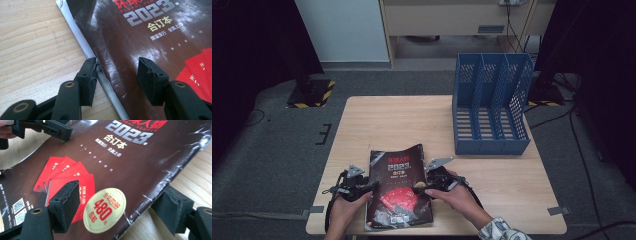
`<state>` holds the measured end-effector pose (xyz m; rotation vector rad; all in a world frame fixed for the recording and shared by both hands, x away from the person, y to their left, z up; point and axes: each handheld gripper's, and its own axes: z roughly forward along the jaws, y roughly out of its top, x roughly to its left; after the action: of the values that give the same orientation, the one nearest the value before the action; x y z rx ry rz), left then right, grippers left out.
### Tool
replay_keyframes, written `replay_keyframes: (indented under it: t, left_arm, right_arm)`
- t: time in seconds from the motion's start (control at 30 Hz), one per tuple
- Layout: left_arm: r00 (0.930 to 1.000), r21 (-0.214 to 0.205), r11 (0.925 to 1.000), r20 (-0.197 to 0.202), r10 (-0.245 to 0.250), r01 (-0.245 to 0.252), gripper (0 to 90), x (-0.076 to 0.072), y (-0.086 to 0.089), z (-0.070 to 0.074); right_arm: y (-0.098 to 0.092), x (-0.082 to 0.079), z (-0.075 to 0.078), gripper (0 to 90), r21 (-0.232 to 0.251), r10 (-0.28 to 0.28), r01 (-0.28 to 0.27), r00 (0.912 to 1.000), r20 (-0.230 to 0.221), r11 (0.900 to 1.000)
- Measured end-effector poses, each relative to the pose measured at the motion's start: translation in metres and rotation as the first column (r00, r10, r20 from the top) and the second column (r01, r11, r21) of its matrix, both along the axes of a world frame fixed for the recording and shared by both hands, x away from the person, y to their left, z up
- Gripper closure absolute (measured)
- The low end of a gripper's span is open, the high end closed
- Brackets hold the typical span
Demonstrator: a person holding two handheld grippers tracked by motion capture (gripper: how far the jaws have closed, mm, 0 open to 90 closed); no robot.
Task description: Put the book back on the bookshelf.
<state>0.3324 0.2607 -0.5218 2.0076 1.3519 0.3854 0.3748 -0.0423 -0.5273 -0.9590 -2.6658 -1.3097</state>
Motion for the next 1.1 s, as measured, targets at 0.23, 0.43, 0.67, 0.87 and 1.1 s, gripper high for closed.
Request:
replay_keyframes:
  t: [0.23,0.43,0.67,0.87,1.1]
  left_arm:
    - [1.0000,-0.009,1.0000,0.001,0.002,-0.002,49.5,0.000,-0.001,0.000]
    - [1.0000,-0.015,0.9999,0.000,-0.003,0.003,49.5,0.001,-0.002,0.000]
    - [1.0000,-0.019,0.9998,-0.002,-0.010,0.010,49.9,0.002,-0.004,0.000]
    - [0.9994,-0.019,0.9994,0.015,-0.030,0.030,50.2,0.014,-0.015,-0.002]
    - [0.9975,-0.006,0.9983,0.041,-0.058,0.059,50.0,0.035,-0.031,-0.004]
  right_arm:
    - [0.012,0.002,0.001,28.1,-0.012,0.015,-0.015,0.9998,-0.011,0.9998]
    - [0.024,0.004,0.000,32.5,-0.065,0.023,-0.022,0.9996,0.017,0.9977]
    - [0.030,0.003,0.000,44.6,-0.078,0.008,-0.004,0.9989,0.047,0.9970]
    - [0.017,0.014,-0.001,61.3,-0.056,-0.067,0.071,0.9955,0.067,0.9959]
    - [0.005,0.023,0.004,66.9,-0.069,-0.123,0.132,0.9849,0.122,0.9889]
